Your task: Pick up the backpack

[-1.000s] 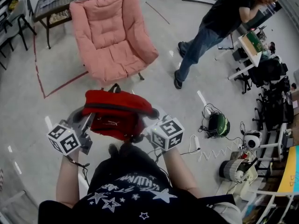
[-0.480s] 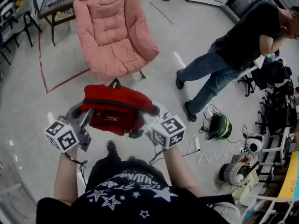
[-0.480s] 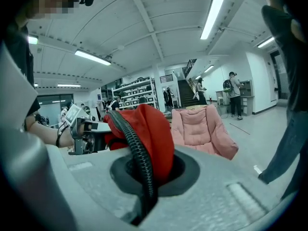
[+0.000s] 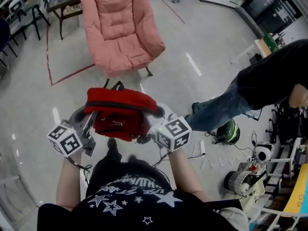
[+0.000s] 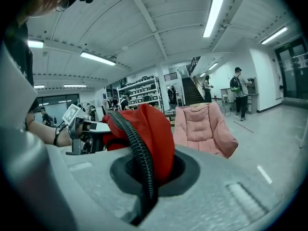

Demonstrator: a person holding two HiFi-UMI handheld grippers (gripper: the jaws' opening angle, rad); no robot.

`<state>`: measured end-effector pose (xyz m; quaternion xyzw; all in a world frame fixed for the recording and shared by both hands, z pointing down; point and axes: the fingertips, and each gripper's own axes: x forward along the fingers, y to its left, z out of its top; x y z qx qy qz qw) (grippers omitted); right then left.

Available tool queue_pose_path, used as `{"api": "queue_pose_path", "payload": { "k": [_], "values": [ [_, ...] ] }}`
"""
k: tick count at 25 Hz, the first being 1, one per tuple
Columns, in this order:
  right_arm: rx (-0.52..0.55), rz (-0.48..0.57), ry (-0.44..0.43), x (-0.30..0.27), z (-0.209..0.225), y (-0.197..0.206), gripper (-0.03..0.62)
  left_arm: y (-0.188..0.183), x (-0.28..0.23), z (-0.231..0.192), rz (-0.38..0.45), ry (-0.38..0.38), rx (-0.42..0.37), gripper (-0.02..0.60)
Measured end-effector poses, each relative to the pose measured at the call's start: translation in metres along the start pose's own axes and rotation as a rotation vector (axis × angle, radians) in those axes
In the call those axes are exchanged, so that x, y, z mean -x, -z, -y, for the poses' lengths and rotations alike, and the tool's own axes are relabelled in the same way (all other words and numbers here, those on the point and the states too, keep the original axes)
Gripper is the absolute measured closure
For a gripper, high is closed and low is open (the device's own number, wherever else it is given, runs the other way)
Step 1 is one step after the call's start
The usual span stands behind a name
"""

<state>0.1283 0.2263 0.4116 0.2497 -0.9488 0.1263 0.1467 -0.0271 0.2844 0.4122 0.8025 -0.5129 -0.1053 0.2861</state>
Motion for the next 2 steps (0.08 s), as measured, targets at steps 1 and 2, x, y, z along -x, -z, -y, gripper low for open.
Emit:
{"api": "queue_pose_path", "payload": {
  "k": [1,2],
  "values": [
    [-0.003,-0.003,0.001,0.0009,0.0009,-0.0004,0.586,0.0005,-0.0004,0.0012,-0.008,-0.001,-0.002,0.563],
    [-0.006,-0.006,0.002,0.0019,0.0017,-0.0010,0.586,0.0010,-0.0009,0.0025,-0.015,-0.002,-0.004,0.563]
  ]
}}
